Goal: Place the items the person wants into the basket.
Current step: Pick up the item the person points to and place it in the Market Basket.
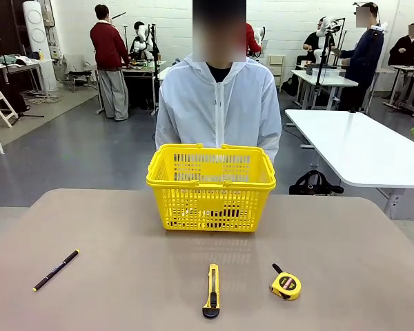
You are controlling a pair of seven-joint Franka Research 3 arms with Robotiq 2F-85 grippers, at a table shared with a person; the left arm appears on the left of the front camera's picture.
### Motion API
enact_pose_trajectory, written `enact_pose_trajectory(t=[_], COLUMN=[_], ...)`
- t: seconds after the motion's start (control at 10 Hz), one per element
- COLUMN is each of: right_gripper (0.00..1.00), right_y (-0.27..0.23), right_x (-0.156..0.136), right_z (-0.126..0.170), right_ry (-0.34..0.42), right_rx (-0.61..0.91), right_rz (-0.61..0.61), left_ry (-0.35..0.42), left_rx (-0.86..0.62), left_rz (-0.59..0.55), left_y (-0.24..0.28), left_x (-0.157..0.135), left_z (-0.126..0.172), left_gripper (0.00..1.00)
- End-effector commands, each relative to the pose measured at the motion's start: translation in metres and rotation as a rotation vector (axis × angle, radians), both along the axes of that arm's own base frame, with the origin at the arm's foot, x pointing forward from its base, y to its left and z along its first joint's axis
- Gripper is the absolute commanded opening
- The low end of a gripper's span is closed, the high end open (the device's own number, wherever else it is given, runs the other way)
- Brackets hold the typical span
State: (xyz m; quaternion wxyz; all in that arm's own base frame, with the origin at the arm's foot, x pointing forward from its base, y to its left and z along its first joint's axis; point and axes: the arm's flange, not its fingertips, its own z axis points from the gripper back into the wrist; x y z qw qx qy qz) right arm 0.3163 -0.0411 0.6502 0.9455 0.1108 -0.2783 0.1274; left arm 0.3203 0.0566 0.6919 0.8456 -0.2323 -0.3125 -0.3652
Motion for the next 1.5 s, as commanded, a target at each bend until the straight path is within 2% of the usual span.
enact_pose_trajectory(t=[0.0, 0.2, 0.4, 0.5, 1.4], right_gripper=[1.0, 1.0, 1.0, 1.0, 1.0], right_y=[0.001, 0.001, 0.001, 0.001, 0.001], right_x=[0.0, 0.0, 0.0, 0.0, 0.0], right_z=[-0.002, -0.002, -0.002, -0.002, -0.002], right_ry=[0.007, 0.007, 0.007, 0.007, 0.007], right_rx=[-0.003, -0.003, -0.003, -0.003, -0.003], right_rz=[0.001, 0.001, 0.001, 0.001, 0.001], left_ry=[-0.028, -0.056, -0.049, -0.013, -0.013], left_rx=[-0.029, -0.032, -0.019, -0.025, -0.025], left_rz=[0.039, 0.091, 0.093, 0.097, 0.097], left_y=[-0.007, -0.004, -0.003, 0.0, 0.0], left_x=[0.01, 0.013, 0.01, 0.016, 0.016], left_z=[-0.021, -0.029, -0.032, -0.027, -0.027], left_gripper=[1.0, 1.0, 1.0, 1.0, 1.0])
